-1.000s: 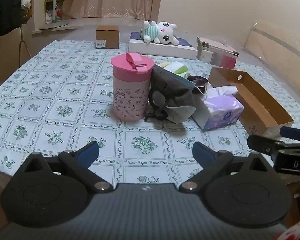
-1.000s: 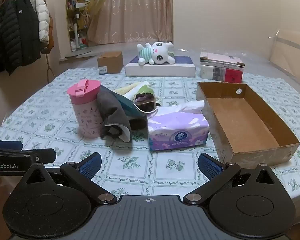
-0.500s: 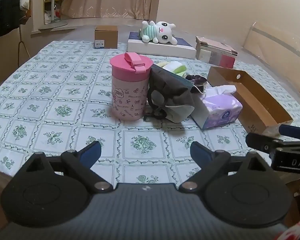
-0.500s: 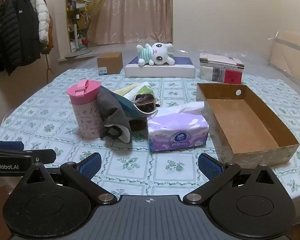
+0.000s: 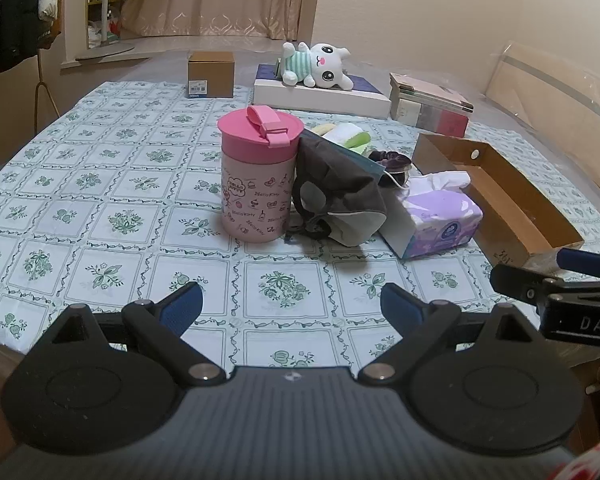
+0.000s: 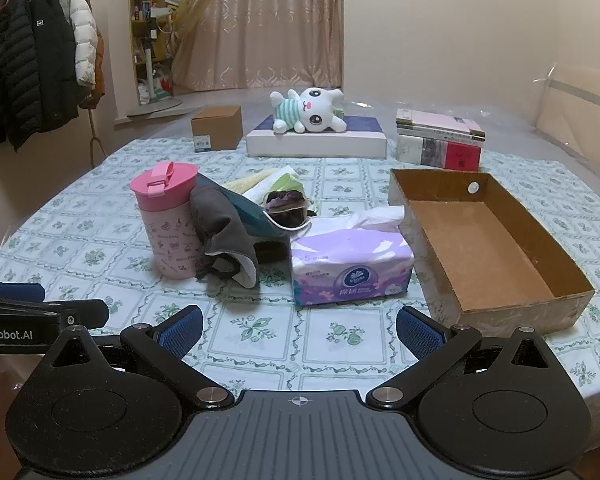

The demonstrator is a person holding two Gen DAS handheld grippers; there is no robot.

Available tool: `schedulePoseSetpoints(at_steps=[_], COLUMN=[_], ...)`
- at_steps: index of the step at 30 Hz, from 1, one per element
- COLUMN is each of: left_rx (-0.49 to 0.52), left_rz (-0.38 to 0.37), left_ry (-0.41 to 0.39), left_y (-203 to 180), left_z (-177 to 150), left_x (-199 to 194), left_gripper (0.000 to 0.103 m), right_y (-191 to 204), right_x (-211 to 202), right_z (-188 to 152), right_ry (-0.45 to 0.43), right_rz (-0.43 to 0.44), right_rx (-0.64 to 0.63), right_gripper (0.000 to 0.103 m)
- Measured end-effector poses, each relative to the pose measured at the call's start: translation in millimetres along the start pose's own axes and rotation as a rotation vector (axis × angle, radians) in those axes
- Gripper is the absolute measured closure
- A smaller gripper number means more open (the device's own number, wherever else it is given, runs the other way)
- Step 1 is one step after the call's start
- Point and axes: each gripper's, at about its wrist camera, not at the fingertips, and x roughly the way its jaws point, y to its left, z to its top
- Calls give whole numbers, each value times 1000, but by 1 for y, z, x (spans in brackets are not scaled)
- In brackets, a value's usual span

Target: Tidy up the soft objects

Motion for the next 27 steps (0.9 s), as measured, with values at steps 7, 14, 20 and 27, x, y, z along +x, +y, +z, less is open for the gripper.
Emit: schedulePoseSetpoints(at_steps=[7,14,20,27], left_rx=[2,0,1,1], left_rz=[1,0,1,1], left_ry=[-1,-1,-1,-1], left_y=[0,0,0,0], left_z=[0,0,0,0], left_x=[0,0,0,0], left_gripper=[8,8,8,8], right_y=[-1,0,-1,-1], right_x=[0,0,-1,-1], right_z=[0,0,1,1], right_ry=[-1,-3,-4,-4], right_rz=[-2,-3,-4,-5], right_rx=[-1,-2,-4,-4], right_gripper=[1,1,1,1])
